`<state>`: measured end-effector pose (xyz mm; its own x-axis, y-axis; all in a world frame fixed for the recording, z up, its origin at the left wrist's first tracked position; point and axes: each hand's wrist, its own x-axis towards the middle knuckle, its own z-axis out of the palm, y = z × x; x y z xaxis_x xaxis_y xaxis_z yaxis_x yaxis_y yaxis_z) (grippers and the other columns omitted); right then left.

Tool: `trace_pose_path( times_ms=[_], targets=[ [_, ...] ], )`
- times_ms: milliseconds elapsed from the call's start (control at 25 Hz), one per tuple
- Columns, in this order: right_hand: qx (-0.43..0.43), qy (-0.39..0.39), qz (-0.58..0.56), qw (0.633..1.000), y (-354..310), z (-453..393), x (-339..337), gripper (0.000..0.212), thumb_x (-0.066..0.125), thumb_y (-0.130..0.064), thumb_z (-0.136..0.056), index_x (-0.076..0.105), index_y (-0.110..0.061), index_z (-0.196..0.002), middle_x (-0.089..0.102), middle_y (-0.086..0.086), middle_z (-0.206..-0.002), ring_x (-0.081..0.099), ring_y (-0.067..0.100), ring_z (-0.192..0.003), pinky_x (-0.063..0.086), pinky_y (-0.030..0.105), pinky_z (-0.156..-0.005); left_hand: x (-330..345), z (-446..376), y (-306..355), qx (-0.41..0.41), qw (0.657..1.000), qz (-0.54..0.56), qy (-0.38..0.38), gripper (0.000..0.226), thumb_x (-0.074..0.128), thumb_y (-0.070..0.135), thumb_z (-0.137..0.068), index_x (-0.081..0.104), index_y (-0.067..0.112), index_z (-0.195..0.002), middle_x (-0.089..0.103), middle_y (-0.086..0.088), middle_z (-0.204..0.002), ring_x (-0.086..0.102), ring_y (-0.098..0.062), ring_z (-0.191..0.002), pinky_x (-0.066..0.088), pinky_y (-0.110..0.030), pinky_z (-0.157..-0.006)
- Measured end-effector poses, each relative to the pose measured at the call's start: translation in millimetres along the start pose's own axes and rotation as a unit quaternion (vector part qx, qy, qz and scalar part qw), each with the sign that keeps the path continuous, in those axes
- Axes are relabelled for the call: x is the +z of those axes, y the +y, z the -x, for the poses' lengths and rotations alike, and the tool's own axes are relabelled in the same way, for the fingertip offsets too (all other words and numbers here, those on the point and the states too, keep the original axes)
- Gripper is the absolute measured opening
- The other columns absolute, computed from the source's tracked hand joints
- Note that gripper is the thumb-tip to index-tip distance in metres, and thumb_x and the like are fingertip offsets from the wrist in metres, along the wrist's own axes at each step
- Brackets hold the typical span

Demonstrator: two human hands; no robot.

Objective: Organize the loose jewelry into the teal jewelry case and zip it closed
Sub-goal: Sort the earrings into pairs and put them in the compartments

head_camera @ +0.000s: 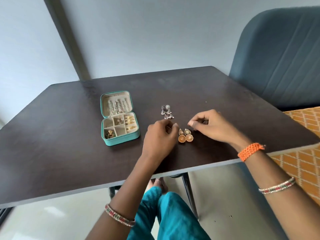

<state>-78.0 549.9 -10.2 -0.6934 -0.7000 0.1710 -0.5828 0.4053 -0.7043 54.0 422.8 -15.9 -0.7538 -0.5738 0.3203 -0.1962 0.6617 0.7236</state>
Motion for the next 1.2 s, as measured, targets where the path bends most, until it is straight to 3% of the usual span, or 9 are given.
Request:
trace_pose_path(
  times_ms=[160,320,480,600,680,760,1000,1200],
  targets=[
    [0.041,0.041,-0.034,0.998,1.7,11.8,8.5,0.011,0.068,-0.023,-0.079,0.072,-0.021,-0.069,0.068,-0.005,-0.066,0.057,0.005,-0.062,0.045,0.026,-0.065,8.6,-0.5,6.8,-0.057,0.998,-0.025,-0.003,0.024,0.055,0.036,-0.085,0.068,0.017,-0.077,0.069,-0.002,-0.075,0.064,-0.026,-0.081,0.048,-0.032,-0.067],
    [0.075,0.051,0.034,0.995,-13.5,20.7,13.0,0.019,0.069,-0.036,-0.078,0.069,-0.02,-0.067,0.066,-0.005,-0.066,0.06,0.01,-0.067,0.046,0.027,-0.064,10.8,-5.4,12.3,-0.09,0.992,-0.075,-0.045,0.019,0.063,0.041,-0.081,0.066,0.023,-0.077,0.07,-0.001,-0.088,0.063,-0.023,-0.091,0.045,-0.03,-0.071],
    [0.093,0.059,-0.004,0.994,-11.9,14.7,20.8,0.023,0.069,-0.035,-0.077,0.066,-0.025,-0.057,0.069,-0.004,-0.066,0.066,0.02,-0.076,0.053,0.037,-0.075,9.0,-8.7,7.7,-0.095,0.993,-0.033,-0.056,0.016,0.066,0.036,-0.082,0.069,0.022,-0.076,0.07,-0.003,-0.079,0.064,-0.022,-0.084,0.047,-0.031,-0.071],
    [0.067,0.085,-0.15,0.983,-15.5,14.2,27.2,0.017,0.068,-0.026,-0.079,0.067,-0.019,-0.063,0.07,0.0,-0.068,0.065,0.015,-0.068,0.052,0.035,-0.069,6.6,-8.8,-0.8,-0.091,0.99,0.102,-0.044,0.017,0.069,0.031,-0.082,0.069,0.019,-0.071,0.065,0.002,-0.063,0.057,-0.013,-0.062,0.045,-0.028,-0.063],
    [0.051,0.094,-0.261,0.959,-25.1,13.3,29.8,0.018,0.064,-0.014,-0.086,0.064,-0.017,-0.069,0.068,0.003,-0.069,0.064,0.01,-0.063,0.048,0.024,-0.059,1.7,-9.7,-1.5,-0.088,0.965,0.247,-0.015,0.017,0.07,0.026,-0.083,0.068,0.018,-0.068,0.066,0.0,-0.061,0.057,-0.011,-0.059,0.046,-0.027,-0.062],
    [0.04,0.095,-0.333,0.937,-37.2,8.8,32.7,0.016,0.06,-0.009,-0.089,0.063,-0.014,-0.074,0.068,0.004,-0.072,0.065,0.01,-0.065,0.049,0.021,-0.056,-2.8,-11.9,2.2,-0.091,0.938,0.333,0.012,0.016,0.067,0.021,-0.087,0.067,0.013,-0.072,0.065,-0.003,-0.064,0.056,-0.01,-0.058,0.045,-0.022,-0.054],
    [0.037,0.088,-0.468,0.878,-51.5,-4.4,47.9,0.013,0.06,-0.002,-0.088,0.061,-0.011,-0.079,0.068,0.007,-0.081,0.062,0.015,-0.073,0.054,0.028,-0.069,-8.1,-20.4,-2.5,-0.097,0.875,0.468,0.078,0.007,0.062,0.005,-0.088,0.065,0.01,-0.085,0.068,-0.001,-0.071,0.062,-0.004,-0.061,0.053,-0.018,-0.06],
    [0.036,0.02,-0.491,0.87,-54.6,7.7,52.2,0.01,0.058,-0.001,-0.088,0.066,-0.007,-0.085,0.069,0.006,-0.081,0.065,0.012,-0.072,0.055,0.023,-0.067,-11.8,-7.6,-16.2,-0.111,0.843,0.526,0.029,0.014,0.057,-0.001,-0.089,0.066,0.01,-0.09,0.072,0.004,-0.071,0.065,-0.006,-0.066,0.054,-0.02,-0.066]
  ],
)
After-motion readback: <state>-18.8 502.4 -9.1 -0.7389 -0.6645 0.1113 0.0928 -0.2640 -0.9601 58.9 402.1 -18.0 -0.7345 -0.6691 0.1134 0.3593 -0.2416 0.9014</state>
